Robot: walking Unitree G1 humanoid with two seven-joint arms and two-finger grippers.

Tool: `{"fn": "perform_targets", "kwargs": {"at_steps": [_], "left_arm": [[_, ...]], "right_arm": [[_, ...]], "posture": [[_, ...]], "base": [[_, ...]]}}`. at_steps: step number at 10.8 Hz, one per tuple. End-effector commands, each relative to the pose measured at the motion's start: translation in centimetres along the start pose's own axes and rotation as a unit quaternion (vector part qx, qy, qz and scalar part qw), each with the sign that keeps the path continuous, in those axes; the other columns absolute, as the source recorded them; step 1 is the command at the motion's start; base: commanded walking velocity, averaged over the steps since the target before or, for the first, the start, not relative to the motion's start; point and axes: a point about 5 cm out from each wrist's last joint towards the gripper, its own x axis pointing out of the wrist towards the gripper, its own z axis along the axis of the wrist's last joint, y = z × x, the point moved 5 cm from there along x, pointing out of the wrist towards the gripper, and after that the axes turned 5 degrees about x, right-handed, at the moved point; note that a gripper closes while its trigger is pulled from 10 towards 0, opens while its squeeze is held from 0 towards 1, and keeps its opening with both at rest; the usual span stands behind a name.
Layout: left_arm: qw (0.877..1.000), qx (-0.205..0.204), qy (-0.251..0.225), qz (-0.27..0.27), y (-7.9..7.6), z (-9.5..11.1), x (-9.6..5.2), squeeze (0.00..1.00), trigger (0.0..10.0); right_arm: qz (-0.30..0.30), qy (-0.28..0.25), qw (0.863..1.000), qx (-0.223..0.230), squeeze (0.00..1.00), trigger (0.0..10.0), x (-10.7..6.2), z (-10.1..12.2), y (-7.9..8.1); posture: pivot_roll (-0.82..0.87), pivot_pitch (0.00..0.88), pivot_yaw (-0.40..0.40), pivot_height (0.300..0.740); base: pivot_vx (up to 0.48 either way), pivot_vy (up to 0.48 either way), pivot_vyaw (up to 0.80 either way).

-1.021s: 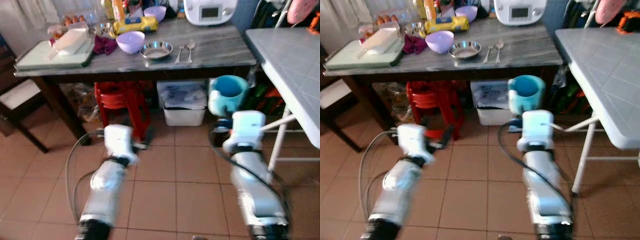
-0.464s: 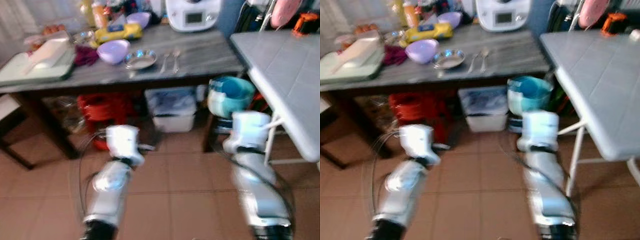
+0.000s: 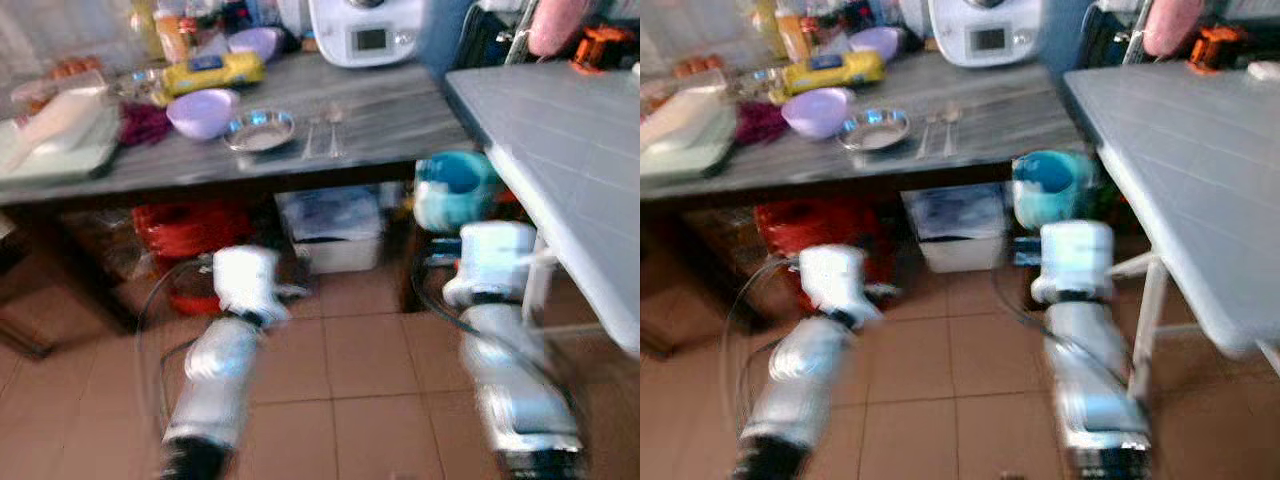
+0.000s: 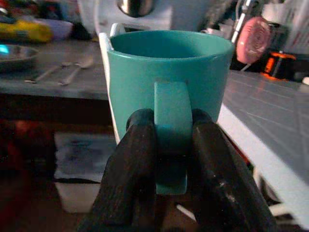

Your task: Setting the table

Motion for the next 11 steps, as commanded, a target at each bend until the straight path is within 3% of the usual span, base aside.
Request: {"fn": "perform_targets", "kwargs": {"at_steps": [1, 4, 6, 8, 10, 11], "left_arm": [[1.000, 0.014, 0.005, 0.017, 1.71, -0.08, -0.50, 0.00, 10.0], [1.000, 0.013, 0.003, 0.015, 1.55, -0.07, -0.20, 0.00, 10.0], [1.000, 0.011, 0.001, 0.016, 1.51, -0.03, -0.11, 0.00, 10.0], [1.000, 0.010, 0.000, 0.016, 1.48, -0.07, -0.07, 0.00, 10.0], [1.000, 0.010, -0.001, 0.016, 1.45, -0.05, -0.01, 0.00, 10.0], [1.000, 0.010, -0.001, 0.016, 1.42, -0.05, -0.01, 0.00, 10.0]], "right_arm": [[0.019, -0.022, 1.000, 0.011, 0.00, 10.0, 0.27, 1.24, 1.60], [0.020, -0.026, 0.999, 0.008, 0.00, 10.0, 0.45, 1.46, 1.47], [0.019, -0.030, 0.999, 0.006, 0.00, 10.0, 0.58, 1.63, 1.49], [0.015, -0.026, 0.999, 0.018, 0.00, 10.0, 0.67, 1.55, 1.38], [0.015, -0.027, 0.999, 0.020, 0.00, 10.0, 0.74, 1.63, 1.37], [0.015, -0.028, 0.999, 0.019, 0.00, 10.0, 0.75, 1.64, 1.37]], "posture": [[-0.17, 0.073, 0.071, 0.740], [-0.17, 0.065, 0.067, 0.740], [-0.17, 0.063, 0.065, 0.740], [-0.17, 0.063, 0.065, 0.740], [-0.17, 0.061, 0.065, 0.740], [-0.18, 0.060, 0.065, 0.740]], "base": [[0.311, 0.000, 0.68], [0.316, 0.000, 0.18], [0.315, 0.000, 0.78], [0.315, 0.000, 0.00], [0.317, 0.000, -0.80], [0.315, 0.000, 0.00]]}}
